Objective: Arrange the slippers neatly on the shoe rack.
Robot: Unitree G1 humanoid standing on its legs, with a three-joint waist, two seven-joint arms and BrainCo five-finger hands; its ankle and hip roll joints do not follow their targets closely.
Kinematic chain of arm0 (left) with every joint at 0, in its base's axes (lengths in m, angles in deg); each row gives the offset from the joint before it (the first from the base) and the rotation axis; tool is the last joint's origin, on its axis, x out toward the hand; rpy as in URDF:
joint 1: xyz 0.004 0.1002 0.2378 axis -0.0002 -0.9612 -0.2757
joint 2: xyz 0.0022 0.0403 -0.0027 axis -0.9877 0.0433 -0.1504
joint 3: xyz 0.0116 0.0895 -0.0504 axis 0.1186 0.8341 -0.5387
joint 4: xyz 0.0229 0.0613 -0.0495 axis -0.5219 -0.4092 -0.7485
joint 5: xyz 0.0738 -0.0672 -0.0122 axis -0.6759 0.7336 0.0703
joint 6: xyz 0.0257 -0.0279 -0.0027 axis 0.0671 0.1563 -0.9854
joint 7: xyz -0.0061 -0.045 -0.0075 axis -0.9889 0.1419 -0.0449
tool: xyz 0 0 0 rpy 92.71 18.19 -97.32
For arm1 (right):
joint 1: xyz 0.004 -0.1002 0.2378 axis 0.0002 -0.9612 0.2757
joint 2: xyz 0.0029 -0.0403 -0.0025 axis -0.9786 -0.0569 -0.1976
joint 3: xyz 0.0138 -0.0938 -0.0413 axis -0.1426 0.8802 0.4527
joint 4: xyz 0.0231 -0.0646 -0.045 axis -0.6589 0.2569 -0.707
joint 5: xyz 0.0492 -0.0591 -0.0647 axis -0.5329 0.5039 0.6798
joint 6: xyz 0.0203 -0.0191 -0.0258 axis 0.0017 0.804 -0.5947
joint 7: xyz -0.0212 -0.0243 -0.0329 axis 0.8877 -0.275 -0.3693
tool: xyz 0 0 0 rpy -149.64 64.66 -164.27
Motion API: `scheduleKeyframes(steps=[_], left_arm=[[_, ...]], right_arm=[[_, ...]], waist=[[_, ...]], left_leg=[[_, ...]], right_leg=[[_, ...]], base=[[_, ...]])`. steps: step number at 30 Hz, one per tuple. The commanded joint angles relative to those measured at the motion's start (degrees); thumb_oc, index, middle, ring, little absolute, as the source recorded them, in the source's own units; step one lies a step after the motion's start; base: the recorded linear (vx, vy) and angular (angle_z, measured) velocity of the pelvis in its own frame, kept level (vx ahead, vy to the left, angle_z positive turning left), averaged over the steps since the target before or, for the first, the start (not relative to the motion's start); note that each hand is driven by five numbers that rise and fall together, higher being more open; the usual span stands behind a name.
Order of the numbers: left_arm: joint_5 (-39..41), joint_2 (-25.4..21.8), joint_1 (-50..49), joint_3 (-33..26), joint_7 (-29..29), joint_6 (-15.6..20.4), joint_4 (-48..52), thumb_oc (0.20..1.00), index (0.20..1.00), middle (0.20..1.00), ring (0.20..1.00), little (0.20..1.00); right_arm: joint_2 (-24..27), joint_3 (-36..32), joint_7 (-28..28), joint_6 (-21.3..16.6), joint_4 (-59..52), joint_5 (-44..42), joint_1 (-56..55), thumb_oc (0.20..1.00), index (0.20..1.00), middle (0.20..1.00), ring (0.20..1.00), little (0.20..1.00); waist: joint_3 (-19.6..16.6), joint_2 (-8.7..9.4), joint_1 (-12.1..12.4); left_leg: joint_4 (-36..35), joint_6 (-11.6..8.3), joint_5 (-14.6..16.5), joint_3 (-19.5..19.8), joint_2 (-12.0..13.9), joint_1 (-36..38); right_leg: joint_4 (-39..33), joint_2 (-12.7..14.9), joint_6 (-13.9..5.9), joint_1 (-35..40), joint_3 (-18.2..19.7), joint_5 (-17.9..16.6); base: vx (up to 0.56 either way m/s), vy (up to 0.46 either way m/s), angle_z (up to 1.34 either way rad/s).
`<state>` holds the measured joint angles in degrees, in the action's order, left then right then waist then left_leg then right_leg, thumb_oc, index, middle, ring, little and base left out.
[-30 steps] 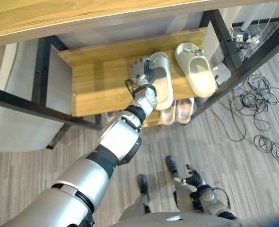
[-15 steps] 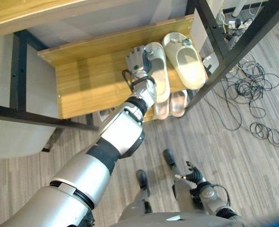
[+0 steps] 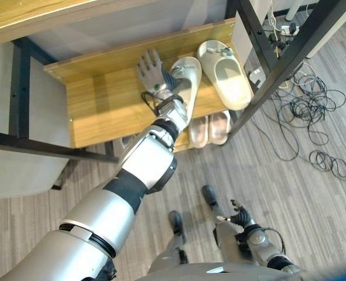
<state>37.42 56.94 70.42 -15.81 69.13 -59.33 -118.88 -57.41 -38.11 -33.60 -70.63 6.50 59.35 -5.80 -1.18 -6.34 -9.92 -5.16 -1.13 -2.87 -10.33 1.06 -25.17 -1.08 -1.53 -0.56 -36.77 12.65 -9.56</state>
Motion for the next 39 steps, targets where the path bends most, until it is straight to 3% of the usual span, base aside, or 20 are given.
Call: scheduleKeyframes(steps=[1,4,12,23,32,39], left_arm=[[-0.51,1.18,3.27,-5.86,4.85,5.66,-2.07,1.000,1.000,1.000,1.000,1.000],[4.39,2.48,3.58,-10.11,3.36,6.96,-2.44,1.000,1.000,1.000,1.000,1.000],[6.92,4.00,4.20,-10.93,-0.67,4.80,-4.53,1.000,1.000,1.000,1.000,1.000],[10.90,-0.60,2.35,-11.40,-5.79,0.13,-8.12,1.000,1.000,1.000,1.000,1.000],[17.08,-4.93,-0.36,-17.90,-8.48,1.42,-7.22,1.000,1.000,1.000,1.000,1.000],[24.21,-5.30,-0.74,-23.42,-16.30,-1.27,-7.10,1.000,1.000,1.000,1.000,1.000]], right_arm=[[-0.99,-0.61,0.27,-0.30,3.39,-0.37,-3.40,1.000,1.000,1.000,1.000,1.000],[-1.26,-0.53,-0.16,0.25,4.59,-0.73,-2.22,1.000,1.000,1.000,1.000,1.000],[-1.84,-0.56,-0.88,0.59,6.31,-0.96,-0.54,1.000,1.000,1.000,1.000,1.000],[-1.99,-1.36,-1.79,1.32,8.31,-1.30,1.46,1.000,1.000,1.000,1.000,1.000],[-2.17,-3.05,-2.55,2.31,10.04,-2.79,3.76,1.000,1.000,1.000,1.000,1.000],[-2.40,-3.49,-3.47,3.66,11.11,-3.90,6.52,1.000,1.000,1.000,1.000,1.000]], waist=[[0.46,-1.48,-0.92],[-0.05,-1.97,-0.57],[-0.76,-2.65,-0.13],[-1.15,-3.38,1.07],[-0.85,-3.17,2.50],[-0.60,-3.20,3.38]], left_leg=[[0.16,-3.04,-2.17,3.79,-0.38,1.99],[0.16,-3.02,-2.28,4.07,-0.59,2.39],[0.16,-2.93,-2.25,4.00,-0.59,3.08],[0.16,-2.92,-2.67,4.54,-0.72,3.73],[0.16,-2.59,-3.07,6.02,-1.05,3.90],[0.16,-2.36,-3.46,7.23,-1.37,3.95]], right_leg=[[-0.73,-1.51,2.40,8.59,0.17,3.91],[-0.92,-1.31,2.42,9.36,-0.24,3.95],[-1.24,-0.99,2.26,10.10,-0.10,3.80],[-1.90,-0.34,2.00,11.25,-0.50,3.60],[-2.79,0.33,1.65,12.38,-1.87,3.60],[-3.13,0.78,1.42,13.24,-2.90,3.77]], base=[[0.01,0.013,0.06],[0.02,0.024,0.13],[0.00,0.010,0.03],[0.00,0.000,0.01],[-0.01,-0.004,0.07],[0.00,0.001,0.10]])
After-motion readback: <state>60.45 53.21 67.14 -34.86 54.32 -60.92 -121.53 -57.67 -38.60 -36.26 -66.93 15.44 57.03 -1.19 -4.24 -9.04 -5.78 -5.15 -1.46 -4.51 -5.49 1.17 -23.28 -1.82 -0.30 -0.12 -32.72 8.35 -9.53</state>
